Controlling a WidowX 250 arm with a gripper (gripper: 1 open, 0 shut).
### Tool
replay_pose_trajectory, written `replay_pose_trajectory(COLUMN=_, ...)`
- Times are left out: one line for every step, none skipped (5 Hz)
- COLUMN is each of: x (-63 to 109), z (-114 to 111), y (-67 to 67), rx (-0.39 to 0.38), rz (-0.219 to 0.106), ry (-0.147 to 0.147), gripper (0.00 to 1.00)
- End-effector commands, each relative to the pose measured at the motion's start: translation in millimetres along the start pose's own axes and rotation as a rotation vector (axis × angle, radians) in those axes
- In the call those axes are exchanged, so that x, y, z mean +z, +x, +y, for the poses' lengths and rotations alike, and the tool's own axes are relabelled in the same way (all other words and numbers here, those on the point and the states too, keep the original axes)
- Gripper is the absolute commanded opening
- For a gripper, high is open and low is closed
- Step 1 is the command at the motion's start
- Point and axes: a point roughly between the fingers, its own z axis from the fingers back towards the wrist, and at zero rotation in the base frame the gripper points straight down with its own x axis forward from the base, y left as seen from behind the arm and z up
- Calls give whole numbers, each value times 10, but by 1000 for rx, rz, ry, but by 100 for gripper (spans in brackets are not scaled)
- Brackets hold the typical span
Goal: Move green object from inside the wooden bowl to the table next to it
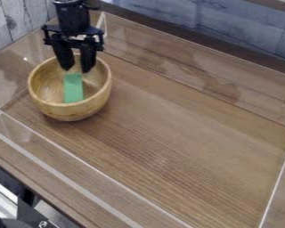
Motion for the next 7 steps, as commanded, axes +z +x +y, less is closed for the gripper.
replay_pose_trajectory(x=190, z=-101, y=38, rx=-16, rz=-55, ry=16, gripper=100)
replay_pose_trajectory(x=145, z=-83, y=80, rx=21, rz=-49, ry=24, gripper=100)
replay_pose_trajectory(x=123, z=-4, y=52, rx=56, rz=-44, ry=33, gripper=100)
replay_pose_trajectory(x=100, z=72, y=21, rx=90, rz=-39, ry=41, gripper=100)
replay_pose_trajectory(x=34, z=52, y=27, rx=150, rz=-33, ry=48, gripper=100)
replay_pose_trajectory(x=-50, z=10, y=37, rx=207, rz=-26, ry=55, gripper=100)
replay_pose_trajectory(x=-26, z=5, y=-53, rx=215, rz=-21, ry=63, gripper=0)
